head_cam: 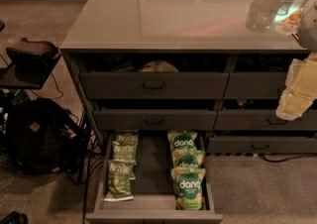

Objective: Pick green jalapeno chip bag from bottom drawer and place on counter

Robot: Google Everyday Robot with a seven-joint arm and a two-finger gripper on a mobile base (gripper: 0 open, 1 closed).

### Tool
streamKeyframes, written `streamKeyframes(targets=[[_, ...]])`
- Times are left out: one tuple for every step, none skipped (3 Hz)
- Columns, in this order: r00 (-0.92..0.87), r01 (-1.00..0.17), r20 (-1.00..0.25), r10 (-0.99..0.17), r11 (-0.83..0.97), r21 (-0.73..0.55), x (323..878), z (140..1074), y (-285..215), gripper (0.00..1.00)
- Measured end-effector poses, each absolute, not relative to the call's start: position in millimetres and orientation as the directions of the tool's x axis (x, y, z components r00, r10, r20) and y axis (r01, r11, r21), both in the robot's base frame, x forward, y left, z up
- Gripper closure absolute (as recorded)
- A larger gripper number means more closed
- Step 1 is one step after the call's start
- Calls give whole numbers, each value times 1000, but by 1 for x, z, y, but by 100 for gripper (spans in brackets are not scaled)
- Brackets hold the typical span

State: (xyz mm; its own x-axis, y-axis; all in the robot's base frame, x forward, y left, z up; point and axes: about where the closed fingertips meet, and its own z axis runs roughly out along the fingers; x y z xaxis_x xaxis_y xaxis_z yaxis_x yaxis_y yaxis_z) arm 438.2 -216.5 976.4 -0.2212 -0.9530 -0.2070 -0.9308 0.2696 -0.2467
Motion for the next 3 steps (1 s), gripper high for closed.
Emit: streamKeyframes(targets=[[-215, -930, -209, -954, 265, -255, 437, 977, -215, 0], [-150, -954, -235, -960, 203, -221, 418, 953, -195, 0], [-29, -977, -347, -937, 100, -188, 389, 902, -157, 0]])
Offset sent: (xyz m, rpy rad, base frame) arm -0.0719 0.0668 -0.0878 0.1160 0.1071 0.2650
